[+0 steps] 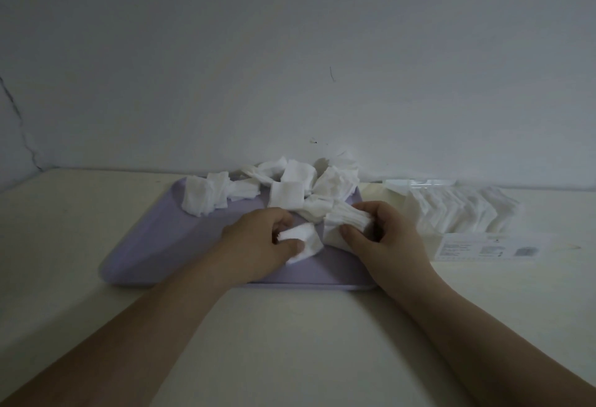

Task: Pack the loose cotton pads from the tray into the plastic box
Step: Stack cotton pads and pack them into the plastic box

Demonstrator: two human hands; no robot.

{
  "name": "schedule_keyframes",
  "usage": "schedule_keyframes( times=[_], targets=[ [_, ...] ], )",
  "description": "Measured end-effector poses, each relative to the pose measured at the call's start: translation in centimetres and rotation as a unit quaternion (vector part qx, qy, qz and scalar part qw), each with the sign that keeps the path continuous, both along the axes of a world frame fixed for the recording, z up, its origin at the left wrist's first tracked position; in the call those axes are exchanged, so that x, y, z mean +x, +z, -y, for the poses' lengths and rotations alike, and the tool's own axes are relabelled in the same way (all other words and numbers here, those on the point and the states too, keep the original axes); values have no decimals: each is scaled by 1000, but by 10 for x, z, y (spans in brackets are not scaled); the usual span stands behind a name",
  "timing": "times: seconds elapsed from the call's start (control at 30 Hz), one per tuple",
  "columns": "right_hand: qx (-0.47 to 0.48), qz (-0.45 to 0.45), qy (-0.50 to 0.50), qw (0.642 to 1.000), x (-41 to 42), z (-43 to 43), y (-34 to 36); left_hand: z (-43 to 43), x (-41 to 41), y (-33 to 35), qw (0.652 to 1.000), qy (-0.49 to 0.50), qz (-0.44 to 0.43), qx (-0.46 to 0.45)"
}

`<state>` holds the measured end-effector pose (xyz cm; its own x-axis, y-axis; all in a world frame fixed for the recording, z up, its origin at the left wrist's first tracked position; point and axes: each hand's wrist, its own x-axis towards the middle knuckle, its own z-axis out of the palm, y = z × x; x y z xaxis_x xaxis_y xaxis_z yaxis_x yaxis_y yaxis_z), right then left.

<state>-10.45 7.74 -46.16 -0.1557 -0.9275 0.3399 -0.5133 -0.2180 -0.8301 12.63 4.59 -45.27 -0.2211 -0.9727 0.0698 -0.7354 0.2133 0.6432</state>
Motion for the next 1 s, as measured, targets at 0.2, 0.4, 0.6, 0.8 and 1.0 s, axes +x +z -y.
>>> schedule_keyframes(
  times=[0.2,0.4,0.6,0.8,1.0],
  targets=[
    [-14,14,-17,1000,0,0,1,-6,-2,10,991,-40,-129,26],
    [26,28,59,998,1,-2,0,-16,-9,17,941,-144,-294,91],
    [42,8,162,986,-1,-5,4,-18,-17,10,953,-68,-295,27],
    [57,59,167,983,0,-5,4,-19,-20,9,961,-59,-271,5],
    [73,103,187,974,0,-5,5,-18,-20,9,963,-66,-261,-2]
  ],
)
